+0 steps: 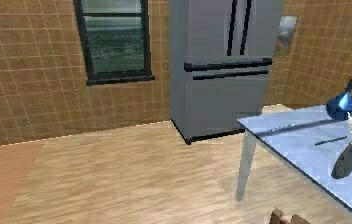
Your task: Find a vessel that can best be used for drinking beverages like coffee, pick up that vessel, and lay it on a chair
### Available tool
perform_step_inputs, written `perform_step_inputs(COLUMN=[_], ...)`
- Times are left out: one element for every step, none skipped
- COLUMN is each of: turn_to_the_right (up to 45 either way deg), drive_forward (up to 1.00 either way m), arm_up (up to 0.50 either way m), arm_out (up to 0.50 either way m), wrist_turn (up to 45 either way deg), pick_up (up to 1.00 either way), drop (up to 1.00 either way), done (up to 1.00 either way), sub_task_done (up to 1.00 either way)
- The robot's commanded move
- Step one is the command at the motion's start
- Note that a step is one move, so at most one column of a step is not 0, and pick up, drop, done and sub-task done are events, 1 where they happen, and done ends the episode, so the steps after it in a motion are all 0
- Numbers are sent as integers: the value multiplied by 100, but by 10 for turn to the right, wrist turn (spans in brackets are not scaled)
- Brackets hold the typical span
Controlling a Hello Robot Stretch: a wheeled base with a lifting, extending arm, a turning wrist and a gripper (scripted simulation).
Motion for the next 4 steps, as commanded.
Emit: perform_step_inputs(turn_to_the_right=[-90,450,450,450], drive_forward=[0,0,0,0], arm_up=[0,0,0,0], arm_out=[0,0,0,0], wrist_turn=[0,0,0,0], pick_up=[0,0,0,0], drop=[0,0,0,0], done=[0,0,0,0], sub_task_done=[0,0,0,0])
